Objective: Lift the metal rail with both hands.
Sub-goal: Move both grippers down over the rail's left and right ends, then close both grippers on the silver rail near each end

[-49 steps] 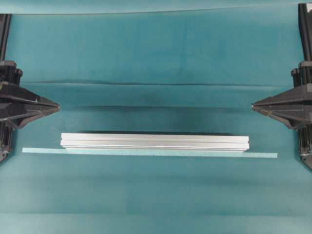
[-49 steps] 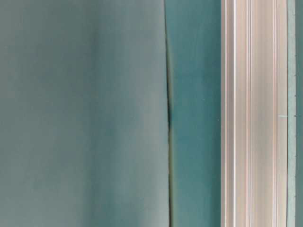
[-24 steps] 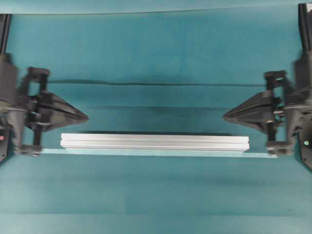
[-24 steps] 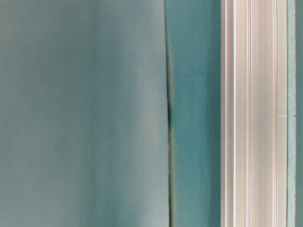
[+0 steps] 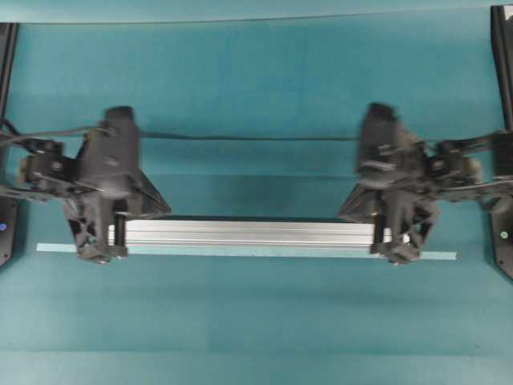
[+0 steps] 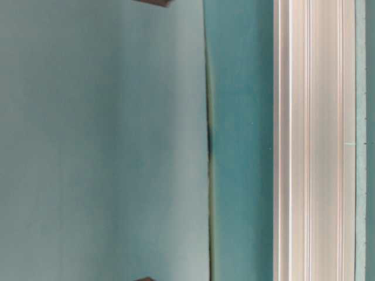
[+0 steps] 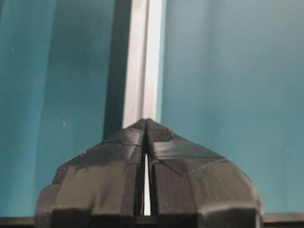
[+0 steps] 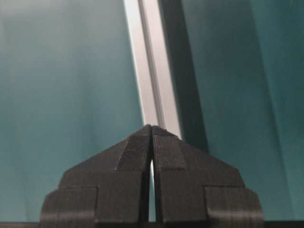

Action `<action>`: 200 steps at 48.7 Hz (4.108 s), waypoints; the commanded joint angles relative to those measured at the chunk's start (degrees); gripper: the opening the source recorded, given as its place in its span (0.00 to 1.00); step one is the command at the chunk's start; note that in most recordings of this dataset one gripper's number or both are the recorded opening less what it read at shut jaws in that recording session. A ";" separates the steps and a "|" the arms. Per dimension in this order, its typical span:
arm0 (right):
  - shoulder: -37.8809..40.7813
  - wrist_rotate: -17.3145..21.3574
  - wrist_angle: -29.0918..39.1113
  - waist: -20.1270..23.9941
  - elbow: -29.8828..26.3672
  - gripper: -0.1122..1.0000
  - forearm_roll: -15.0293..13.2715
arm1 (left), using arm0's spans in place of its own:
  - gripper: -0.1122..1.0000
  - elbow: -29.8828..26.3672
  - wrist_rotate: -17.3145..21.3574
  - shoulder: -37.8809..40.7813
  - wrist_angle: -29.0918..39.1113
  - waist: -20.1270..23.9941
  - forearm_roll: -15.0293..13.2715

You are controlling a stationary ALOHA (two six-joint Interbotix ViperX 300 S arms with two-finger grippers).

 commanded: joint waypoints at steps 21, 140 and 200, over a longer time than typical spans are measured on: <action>12.39 -3.69 16.44 -0.09 -11.78 0.10 -0.53 | 0.09 -8.09 0.09 10.55 11.07 -0.09 0.26; 22.76 -4.31 0.70 1.14 -2.90 0.96 -2.90 | 0.99 0.26 1.05 22.85 -5.36 -0.26 0.53; 24.61 -3.60 -3.69 1.05 -1.67 0.45 -2.99 | 0.43 0.26 -0.44 24.79 -8.09 -0.26 0.53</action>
